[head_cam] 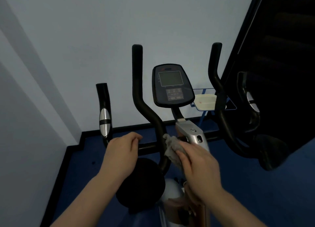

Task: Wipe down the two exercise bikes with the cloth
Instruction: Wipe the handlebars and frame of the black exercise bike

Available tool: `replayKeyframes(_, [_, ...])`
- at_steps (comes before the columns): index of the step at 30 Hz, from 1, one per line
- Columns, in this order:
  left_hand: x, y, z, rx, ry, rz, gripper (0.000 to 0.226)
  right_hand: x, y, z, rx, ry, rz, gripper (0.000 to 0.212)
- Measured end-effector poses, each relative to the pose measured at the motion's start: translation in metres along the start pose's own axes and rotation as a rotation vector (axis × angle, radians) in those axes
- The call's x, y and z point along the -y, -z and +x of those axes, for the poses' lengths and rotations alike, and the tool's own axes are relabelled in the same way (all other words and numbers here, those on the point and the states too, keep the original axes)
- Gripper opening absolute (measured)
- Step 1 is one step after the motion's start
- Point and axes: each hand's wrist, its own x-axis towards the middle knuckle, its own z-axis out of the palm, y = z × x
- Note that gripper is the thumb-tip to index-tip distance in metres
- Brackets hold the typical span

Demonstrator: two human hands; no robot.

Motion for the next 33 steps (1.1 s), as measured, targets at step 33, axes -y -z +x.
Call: replayKeyframes(33, [-0.036,-0.031,0.009,0.071,-0.32,0.231,0.055,-0.042,-0.025,0.099,0.354,-0.444,0.007,0.022])
